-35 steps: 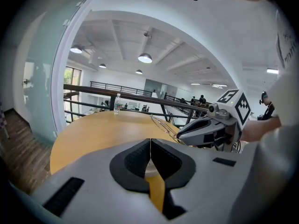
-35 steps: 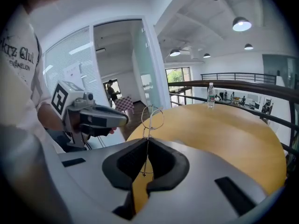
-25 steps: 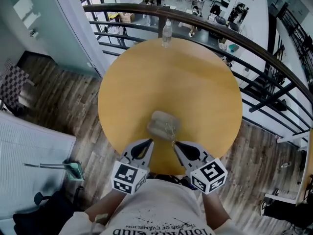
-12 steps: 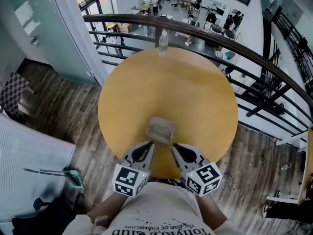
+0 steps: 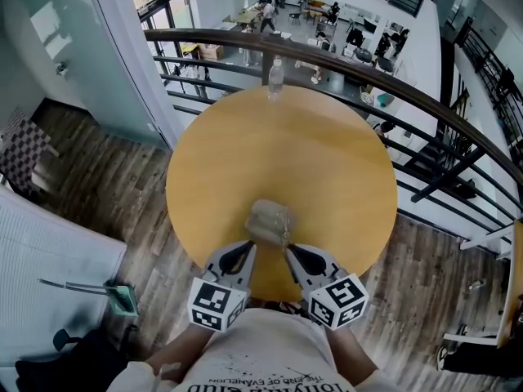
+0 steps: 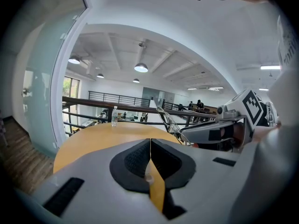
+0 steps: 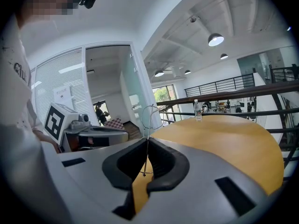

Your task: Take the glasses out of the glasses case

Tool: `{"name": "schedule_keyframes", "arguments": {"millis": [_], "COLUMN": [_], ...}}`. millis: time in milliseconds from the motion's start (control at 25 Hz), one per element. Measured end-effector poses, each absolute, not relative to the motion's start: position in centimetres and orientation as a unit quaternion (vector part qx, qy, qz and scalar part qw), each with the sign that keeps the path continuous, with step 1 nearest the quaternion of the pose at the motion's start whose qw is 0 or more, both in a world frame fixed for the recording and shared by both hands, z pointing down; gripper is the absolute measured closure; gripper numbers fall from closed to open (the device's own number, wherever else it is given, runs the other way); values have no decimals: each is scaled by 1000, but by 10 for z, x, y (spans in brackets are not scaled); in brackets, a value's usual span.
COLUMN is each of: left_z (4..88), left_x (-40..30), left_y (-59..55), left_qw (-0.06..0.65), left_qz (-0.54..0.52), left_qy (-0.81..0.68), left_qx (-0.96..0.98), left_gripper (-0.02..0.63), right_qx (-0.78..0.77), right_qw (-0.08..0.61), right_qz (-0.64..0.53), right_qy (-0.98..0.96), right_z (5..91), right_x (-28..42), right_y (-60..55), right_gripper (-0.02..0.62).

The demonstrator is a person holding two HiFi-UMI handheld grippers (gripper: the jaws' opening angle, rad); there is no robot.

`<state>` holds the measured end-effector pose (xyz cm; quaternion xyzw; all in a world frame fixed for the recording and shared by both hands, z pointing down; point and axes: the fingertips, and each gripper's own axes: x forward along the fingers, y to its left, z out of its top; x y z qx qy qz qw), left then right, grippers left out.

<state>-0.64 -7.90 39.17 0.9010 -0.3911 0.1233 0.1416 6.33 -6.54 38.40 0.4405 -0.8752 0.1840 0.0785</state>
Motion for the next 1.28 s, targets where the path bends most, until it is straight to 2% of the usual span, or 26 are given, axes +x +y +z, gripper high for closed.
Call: {"name": "schedule_keyframes", "arguments": {"millis": [1280], "left_z": [394], "left_x": [-12], "left_y": [-71], "left_qw": [145], "left_qz": [129], "left_qy": [-383], "left_qx": [903], "left_gripper": [581], "right_qx": [438], "right_qw": [79], "right_qz": [189], "right_qy": [-875], "right_z": [385], "right_x": [53], "right_y": [-58], "right_gripper": [563]}}
